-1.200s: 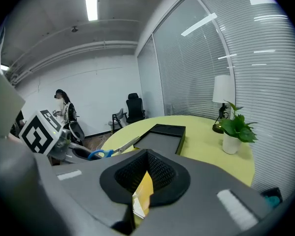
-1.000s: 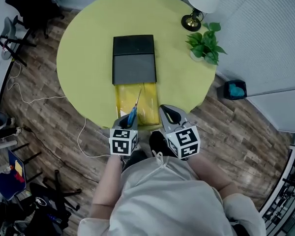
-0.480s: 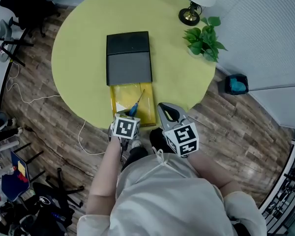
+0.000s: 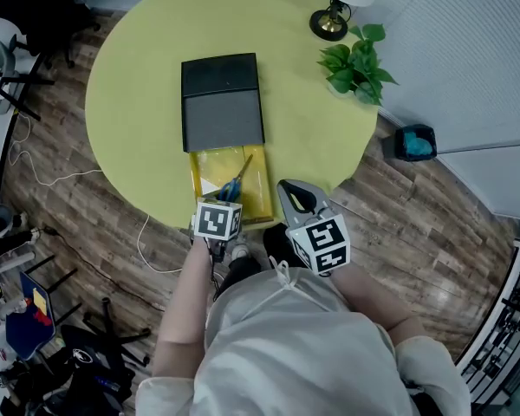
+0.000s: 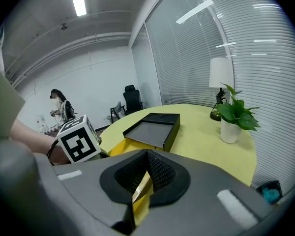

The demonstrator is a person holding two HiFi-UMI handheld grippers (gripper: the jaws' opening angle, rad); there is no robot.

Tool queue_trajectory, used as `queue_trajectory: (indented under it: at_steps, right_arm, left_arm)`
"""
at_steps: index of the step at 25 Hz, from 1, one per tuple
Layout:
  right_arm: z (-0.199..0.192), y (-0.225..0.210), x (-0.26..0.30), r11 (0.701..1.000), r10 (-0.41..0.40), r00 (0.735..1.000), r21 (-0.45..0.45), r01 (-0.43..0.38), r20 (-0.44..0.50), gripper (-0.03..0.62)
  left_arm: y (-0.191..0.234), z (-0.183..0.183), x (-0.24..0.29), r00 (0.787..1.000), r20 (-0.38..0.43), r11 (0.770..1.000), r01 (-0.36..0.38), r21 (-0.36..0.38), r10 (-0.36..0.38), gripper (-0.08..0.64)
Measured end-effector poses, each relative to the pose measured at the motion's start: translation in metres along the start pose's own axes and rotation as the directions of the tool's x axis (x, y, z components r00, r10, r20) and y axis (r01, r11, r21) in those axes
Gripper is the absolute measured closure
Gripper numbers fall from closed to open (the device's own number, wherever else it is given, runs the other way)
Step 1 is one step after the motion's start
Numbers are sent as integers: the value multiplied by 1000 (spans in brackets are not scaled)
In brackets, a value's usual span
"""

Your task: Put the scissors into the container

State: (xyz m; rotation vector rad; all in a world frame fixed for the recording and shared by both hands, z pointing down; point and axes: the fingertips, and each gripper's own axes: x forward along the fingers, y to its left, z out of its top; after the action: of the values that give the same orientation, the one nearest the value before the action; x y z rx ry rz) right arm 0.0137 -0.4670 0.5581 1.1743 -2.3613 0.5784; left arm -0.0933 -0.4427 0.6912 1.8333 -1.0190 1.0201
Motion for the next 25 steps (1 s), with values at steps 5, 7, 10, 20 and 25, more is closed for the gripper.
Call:
queue_trajectory:
  at_steps: [5,7,10,20,25]
  right_arm:
    - [-2,-3,-2,1000,-14,1000,6,14,-5,591]
    - [-4,-2,-3,1000,-17,1000,7,17,-7,592]
    - [-5,1,-6,1000,-16,1000,7,16,-9,591]
    - [-9,16,-17,1000,-27,1000,14,27,6,592]
    - [-7,26,-27,999,-39,999,15,39,25,591]
  left_arm:
    - [-2,6,2,999,47,1000,-18,-1,18,305]
    - [0,12,1,995,92,999,-33,-29,36,234]
    - [3,22,-4,980,189,997,-54,-61,64,145]
    - [4,34,-36,922,371,994,-107,-30,110,60]
    - [2,35,-67,894,423,990,-129,-65,144,272]
